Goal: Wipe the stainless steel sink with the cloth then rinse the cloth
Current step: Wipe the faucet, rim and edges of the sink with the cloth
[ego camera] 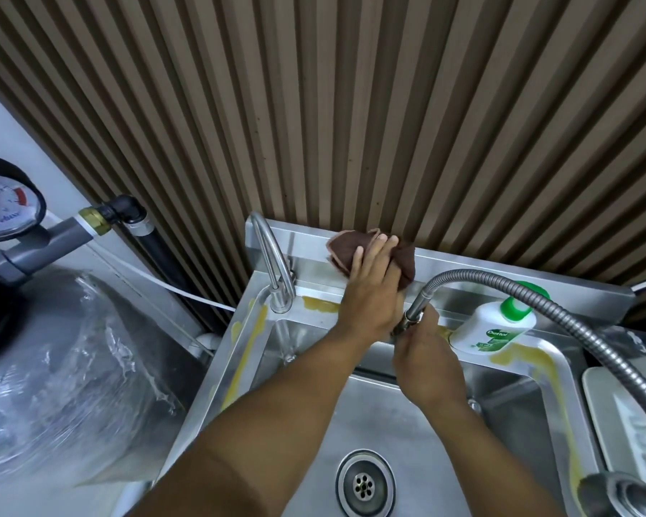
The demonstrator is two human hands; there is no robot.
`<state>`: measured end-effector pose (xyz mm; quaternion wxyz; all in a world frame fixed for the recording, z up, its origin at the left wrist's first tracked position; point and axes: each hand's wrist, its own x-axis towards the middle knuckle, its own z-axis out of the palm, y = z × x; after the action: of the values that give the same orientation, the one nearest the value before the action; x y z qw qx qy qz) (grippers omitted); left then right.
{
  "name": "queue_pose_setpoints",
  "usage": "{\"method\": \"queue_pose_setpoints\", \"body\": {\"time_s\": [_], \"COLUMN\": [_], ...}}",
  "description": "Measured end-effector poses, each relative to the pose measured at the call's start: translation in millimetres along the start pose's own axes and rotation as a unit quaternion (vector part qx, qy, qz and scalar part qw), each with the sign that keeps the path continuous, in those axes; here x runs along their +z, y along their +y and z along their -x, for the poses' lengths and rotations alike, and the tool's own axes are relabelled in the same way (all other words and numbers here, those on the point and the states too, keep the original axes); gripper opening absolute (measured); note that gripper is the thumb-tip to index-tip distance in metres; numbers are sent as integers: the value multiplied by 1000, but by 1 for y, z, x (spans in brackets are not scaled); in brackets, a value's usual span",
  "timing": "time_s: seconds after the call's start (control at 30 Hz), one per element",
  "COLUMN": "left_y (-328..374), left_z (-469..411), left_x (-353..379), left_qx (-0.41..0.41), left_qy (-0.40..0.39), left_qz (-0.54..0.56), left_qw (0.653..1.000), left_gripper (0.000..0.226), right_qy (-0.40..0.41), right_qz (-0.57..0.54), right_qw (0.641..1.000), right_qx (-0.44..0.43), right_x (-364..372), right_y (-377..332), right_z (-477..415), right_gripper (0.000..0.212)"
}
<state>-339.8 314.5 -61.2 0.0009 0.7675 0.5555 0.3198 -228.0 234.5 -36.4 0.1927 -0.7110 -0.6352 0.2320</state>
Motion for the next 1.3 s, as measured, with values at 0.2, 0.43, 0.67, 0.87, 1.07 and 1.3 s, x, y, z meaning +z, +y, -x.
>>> {"method": "queue_pose_setpoints", "body": {"time_s": [0.2,0.43,0.67,0.87,1.07,1.3], "left_y": [-49,-24,-5,-52,-12,-6], "left_z": [10,-6,13,56,40,1], "left_x": [-30,-21,-7,-18,-35,-26], "left_qx": [-108,-240,84,-64,-397,-605], "left_qy": [20,33,-129,-57,100,209], "left_qz": [-33,-56,-71,25,287,490], "left_qw": [993,969,985,996,866,592], "left_gripper": [69,65,66,70,57,54], "right_qy": [0,-2,-7,1,-1,-7], "right_qz": [-17,-23,-45,-24,-22,-26], "right_qw": [1000,999,999,999,999,998], "right_qx": [22,33,5,23,41,49], "right_x": [-1,0,-3,4,4,1], "right_y": [-1,-5,-2,1,-1,-2], "right_z": [0,1,2,0,0,2], "right_gripper": [31,34,38,33,32,35]}}
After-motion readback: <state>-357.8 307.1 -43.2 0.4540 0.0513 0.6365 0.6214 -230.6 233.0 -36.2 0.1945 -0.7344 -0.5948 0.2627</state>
